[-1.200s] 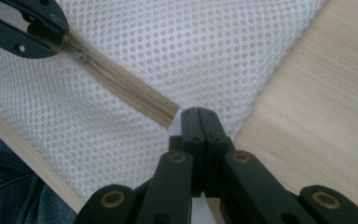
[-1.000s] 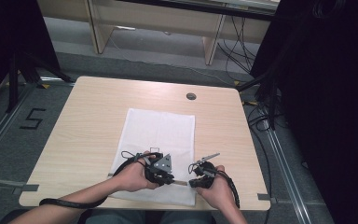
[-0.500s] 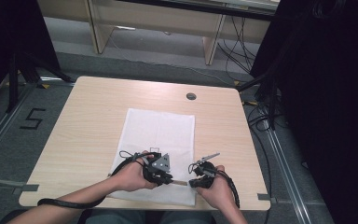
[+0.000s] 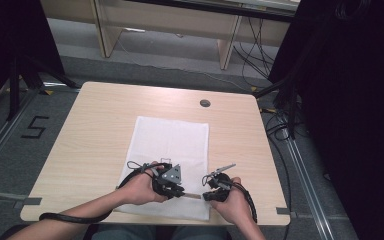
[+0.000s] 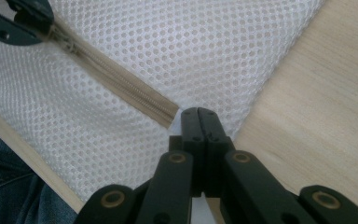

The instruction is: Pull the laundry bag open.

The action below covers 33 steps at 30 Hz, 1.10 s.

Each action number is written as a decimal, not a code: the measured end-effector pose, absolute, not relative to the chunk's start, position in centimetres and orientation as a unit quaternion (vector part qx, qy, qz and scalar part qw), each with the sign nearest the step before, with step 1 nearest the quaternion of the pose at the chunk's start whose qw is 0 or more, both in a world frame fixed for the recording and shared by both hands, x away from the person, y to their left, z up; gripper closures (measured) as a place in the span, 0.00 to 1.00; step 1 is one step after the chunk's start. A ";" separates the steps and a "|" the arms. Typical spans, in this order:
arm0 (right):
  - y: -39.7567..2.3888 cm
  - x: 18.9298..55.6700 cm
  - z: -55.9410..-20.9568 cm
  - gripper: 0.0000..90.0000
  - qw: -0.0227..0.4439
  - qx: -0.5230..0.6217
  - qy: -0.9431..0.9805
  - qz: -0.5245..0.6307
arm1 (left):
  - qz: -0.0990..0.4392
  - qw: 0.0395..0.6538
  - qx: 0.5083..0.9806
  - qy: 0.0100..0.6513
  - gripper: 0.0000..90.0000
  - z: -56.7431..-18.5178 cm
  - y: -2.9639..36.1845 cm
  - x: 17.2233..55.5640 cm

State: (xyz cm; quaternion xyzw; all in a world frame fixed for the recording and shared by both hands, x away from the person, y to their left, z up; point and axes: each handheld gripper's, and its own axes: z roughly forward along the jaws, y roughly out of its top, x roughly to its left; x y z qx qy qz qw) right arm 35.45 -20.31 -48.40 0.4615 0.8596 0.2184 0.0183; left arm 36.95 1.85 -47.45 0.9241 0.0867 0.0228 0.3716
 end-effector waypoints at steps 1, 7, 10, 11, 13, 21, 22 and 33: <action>-20.3 35.5 -48.4 1.00 0.016 0.462 0.859 0.219 | 0.025 0.373 0.923 0.088 0.92 -47.5 1.9 36.9; -20.3 35.5 -48.4 1.00 0.021 0.459 0.861 0.217 | 0.024 0.372 0.923 0.091 0.92 -47.5 2.2 36.9; -20.3 35.5 -48.4 1.00 0.022 0.460 0.861 0.217 | 0.027 0.372 0.924 0.085 0.92 -47.4 2.2 36.9; -20.3 35.5 -48.4 1.00 0.021 0.459 0.861 0.216 | 0.025 0.371 0.924 0.088 0.92 -47.4 2.2 36.9; -20.3 35.5 -48.4 1.00 0.021 0.460 0.861 0.217 | 0.028 0.367 0.926 0.084 0.92 -47.4 2.3 36.9; -20.3 35.4 -48.4 1.00 0.018 0.461 0.860 0.218 | 0.024 0.373 0.923 0.091 0.92 -47.4 2.4 36.9; -20.3 35.4 -48.4 1.00 0.017 0.462 0.859 0.218 | 0.024 0.372 0.923 0.090 0.92 -47.4 2.4 36.9; -20.3 35.4 -48.4 1.00 0.017 0.462 0.859 0.219 | 0.027 0.372 0.924 0.086 0.92 -47.4 2.7 37.0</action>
